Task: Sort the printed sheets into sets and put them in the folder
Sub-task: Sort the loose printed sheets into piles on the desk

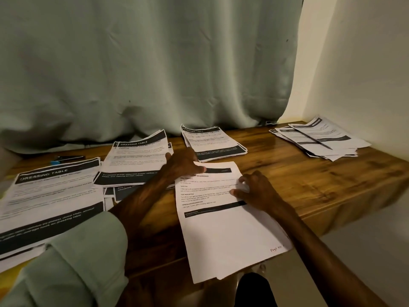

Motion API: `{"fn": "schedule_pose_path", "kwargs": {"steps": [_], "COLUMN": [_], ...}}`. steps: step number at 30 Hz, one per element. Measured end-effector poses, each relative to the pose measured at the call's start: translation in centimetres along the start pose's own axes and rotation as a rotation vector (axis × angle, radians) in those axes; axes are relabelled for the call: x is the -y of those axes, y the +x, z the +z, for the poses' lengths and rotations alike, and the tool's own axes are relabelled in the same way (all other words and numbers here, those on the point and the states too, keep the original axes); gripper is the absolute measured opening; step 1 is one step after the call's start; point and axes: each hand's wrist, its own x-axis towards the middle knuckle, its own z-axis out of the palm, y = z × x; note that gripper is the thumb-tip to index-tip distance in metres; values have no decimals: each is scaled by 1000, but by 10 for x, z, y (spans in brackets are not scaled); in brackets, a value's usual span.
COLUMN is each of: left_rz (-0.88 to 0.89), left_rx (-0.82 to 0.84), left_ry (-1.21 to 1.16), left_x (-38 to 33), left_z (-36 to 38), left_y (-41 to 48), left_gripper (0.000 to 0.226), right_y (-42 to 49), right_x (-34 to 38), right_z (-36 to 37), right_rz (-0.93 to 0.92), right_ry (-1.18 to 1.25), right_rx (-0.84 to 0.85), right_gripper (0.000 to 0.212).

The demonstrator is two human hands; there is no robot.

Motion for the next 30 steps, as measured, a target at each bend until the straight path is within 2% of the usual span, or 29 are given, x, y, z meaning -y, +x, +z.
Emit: {"fn": "schedule_pose_path", "kwargs": {"steps": [5, 8, 12, 14, 18, 21, 23, 25, 30], "left_rz": [37, 87, 172, 116, 16, 13, 32, 74, 258], "left_rx": [-46, -24, -9, 6, -3, -81, -132, -179, -223], "left_ry": [28, -40, -47, -2, 135, 211, 319, 387, 340], "left_x": [6, 10, 23, 37, 61, 66, 61, 46, -1], "left_z": [-18, -31, -42, -46, -42, -27, -17, -11, 6], "left_y": [-13, -21, -31, -28, -26, -28, -29, -33, -28], "left_gripper": [49, 46, 31, 33, 45, 54, 58, 57, 36], "right_y": [-4, -5, -8, -9, -9, -7, -4, 3, 32], "right_x": [9, 16, 28, 28, 30, 29, 27, 22, -10], "right_z": [-1, 1, 0, 0, 1, -1, -2, -6, -17], "right_rz": [-13, -55, -101, -132, -176, -160, -167, -142, -29], "right_ry": [65, 119, 168, 184, 193, 193, 176, 174, 153], "right_rx": [-24, -38, -47, -31, -42, -33, -24, -43, -143], "right_gripper": [55, 53, 45, 22, 28, 31, 33, 17, 5]}}
